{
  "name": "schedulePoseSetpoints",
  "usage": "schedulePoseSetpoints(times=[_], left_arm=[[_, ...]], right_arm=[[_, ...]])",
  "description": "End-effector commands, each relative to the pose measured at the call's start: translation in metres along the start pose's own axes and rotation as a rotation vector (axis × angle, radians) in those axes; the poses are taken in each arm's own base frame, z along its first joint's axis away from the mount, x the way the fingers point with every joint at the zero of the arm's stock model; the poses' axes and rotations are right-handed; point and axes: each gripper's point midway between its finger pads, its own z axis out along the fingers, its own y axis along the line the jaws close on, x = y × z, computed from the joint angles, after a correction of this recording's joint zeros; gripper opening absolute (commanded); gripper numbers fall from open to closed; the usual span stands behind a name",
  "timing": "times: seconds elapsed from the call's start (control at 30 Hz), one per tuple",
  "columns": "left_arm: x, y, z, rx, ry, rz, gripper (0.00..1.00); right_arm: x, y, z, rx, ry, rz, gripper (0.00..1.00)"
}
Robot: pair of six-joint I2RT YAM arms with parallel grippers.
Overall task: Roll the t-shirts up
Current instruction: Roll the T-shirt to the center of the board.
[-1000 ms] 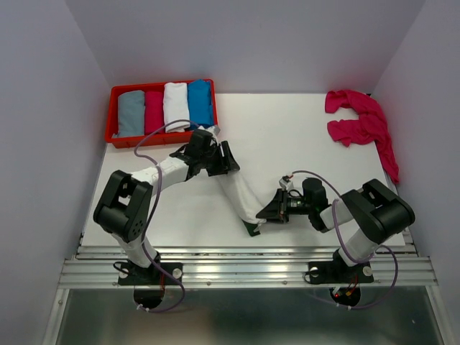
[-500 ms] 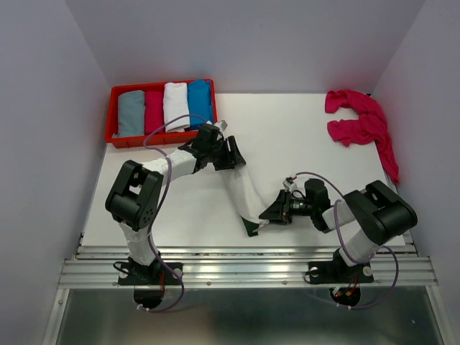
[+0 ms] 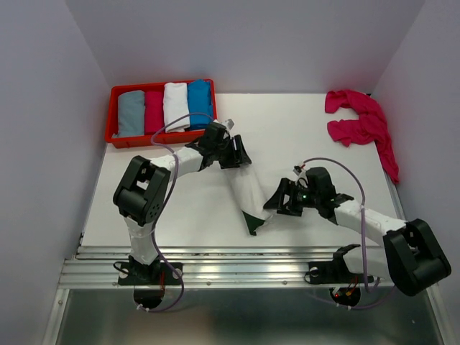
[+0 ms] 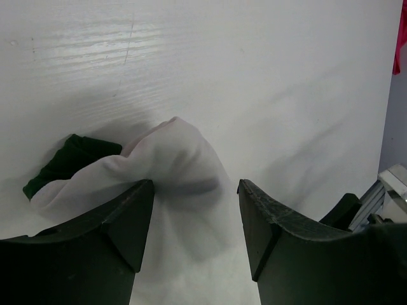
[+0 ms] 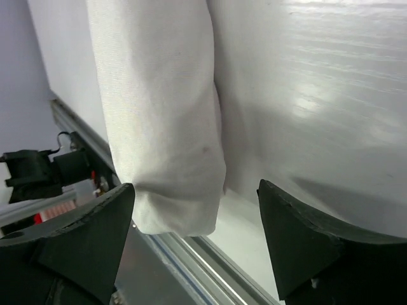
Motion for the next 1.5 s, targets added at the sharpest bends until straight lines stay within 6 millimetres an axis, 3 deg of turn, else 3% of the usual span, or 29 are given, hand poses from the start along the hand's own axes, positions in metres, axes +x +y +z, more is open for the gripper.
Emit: schedulePoseSetpoints(times=[0.0,0.1,0.13,0.2,0.27,0.4,0.53,0.6,0.7,0.83,1.13,1.27,1.33,1.4,1.47], left_arm=[[-0.013,-0.025,0.003,0.051,-0.018,0.029,0.66],[-0.011,-0.027,0.006,0.051,-0.010,0.032,0.66],[-0.010,-0.027,0.006,0.049,-0.008,0.030,0.66],[-0.010,-0.026,0.007,0.047,-0.008,0.028,0.66],[-0.011,-0.026,0.007,0.047,-0.010,0.025,0.66],[-0.012,-0.027,0.006,0.046,-0.014,0.028,0.66],[-0.011,-0.026,0.006,0.041,-0.013,0.026,0.66],[-0.010,-0.026,0.007,0.041,-0.011,0.026,0.66],[-0.011,-0.025,0.006,0.036,-0.012,0.030,0.65],[-0.010,-0.022,0.006,0.025,-0.010,0.038,0.65],[-0.011,-0.017,0.007,0.021,-0.007,0.041,0.65],[-0.017,-0.013,0.002,0.010,-0.015,0.045,0.65],[-0.021,-0.012,0.000,0.009,-0.023,0.049,0.65],[-0.024,-0.011,-0.004,0.007,-0.030,0.050,0.65],[-0.027,-0.011,-0.007,0.006,-0.038,0.054,0.65]], right_arm=[[-0.009,-0.016,-0.020,0.182,-0.040,-0.054,0.84],[-0.028,-0.001,-0.039,0.211,-0.127,-0.092,0.84],[-0.040,0.008,-0.046,0.216,-0.171,-0.107,0.79],[-0.040,0.026,-0.054,0.197,-0.190,-0.140,0.69],[-0.041,0.038,-0.055,0.186,-0.206,-0.157,0.50],[-0.016,0.074,-0.037,0.118,-0.172,-0.198,0.22],[0.012,0.088,-0.007,0.079,-0.112,-0.213,0.20],[0.016,0.095,0.004,0.061,-0.108,-0.210,0.20],[0.022,0.084,0.019,0.076,-0.091,-0.189,0.20],[0.026,0.049,0.032,0.178,-0.097,-0.163,0.18],[0.069,-0.033,0.054,0.330,0.026,-0.106,0.16],[0.068,-0.040,0.046,0.372,0.016,-0.117,0.15],[0.055,-0.027,0.040,0.358,-0.035,-0.144,0.15],[0.048,-0.033,0.029,0.421,-0.055,-0.182,0.15],[0.040,-0.026,0.023,0.426,-0.077,-0.214,0.15]])
